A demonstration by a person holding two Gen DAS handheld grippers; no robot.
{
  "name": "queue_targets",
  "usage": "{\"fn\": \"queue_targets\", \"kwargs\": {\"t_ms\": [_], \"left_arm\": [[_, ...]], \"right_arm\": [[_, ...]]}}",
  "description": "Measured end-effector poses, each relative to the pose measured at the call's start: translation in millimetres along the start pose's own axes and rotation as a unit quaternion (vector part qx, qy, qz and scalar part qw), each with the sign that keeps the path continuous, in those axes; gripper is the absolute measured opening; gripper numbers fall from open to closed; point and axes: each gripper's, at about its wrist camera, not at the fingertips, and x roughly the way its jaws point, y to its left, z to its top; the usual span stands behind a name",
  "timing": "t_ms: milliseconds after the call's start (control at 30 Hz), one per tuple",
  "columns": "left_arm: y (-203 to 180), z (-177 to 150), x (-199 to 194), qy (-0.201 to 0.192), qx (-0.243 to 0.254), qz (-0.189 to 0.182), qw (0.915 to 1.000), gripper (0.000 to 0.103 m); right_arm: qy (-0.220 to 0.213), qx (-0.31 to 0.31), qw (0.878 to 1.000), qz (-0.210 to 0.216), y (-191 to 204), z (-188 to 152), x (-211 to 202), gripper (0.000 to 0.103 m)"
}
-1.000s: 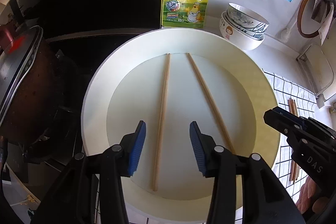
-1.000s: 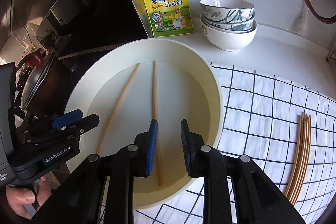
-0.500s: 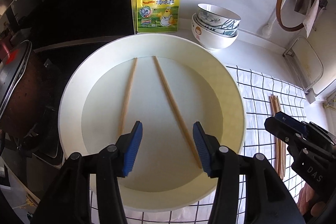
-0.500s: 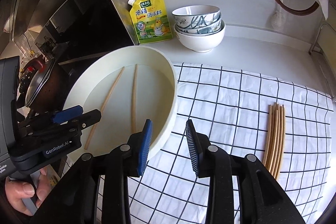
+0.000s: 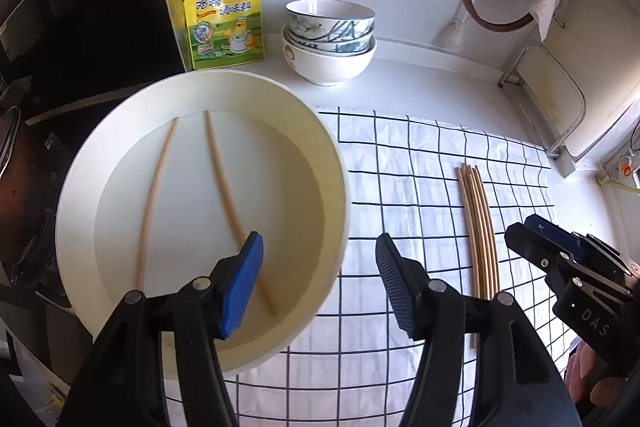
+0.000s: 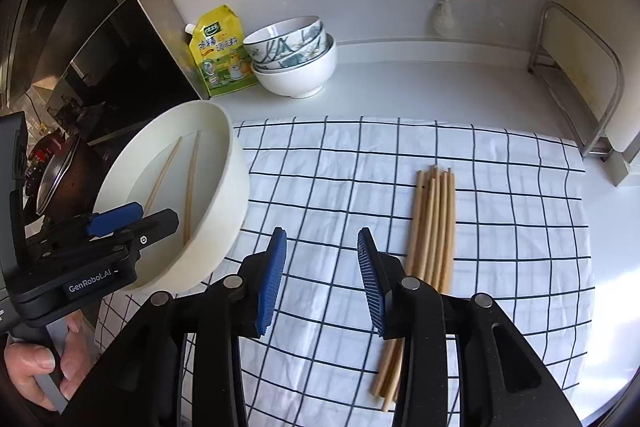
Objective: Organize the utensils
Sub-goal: 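Withdraw both open tools from the basin back over the cloth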
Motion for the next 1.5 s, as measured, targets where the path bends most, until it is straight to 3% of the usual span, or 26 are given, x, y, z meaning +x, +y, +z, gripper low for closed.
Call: {"fn": "queue_targets", "kwargs": {"t_ms": [633,1500], "left_arm": [[-86,-8,19,0.011,0.042,-0.033,0.9985,0.060],[-92,-38,56,0.051,0.034,-0.011,0.9980,0.062]], "right_arm": [[0.008,0.035,0.999,-0.029,-76,-21,-6,0.036],[0.049,0.042,0.997,-0.029,-102,-51,36,0.043]]}}
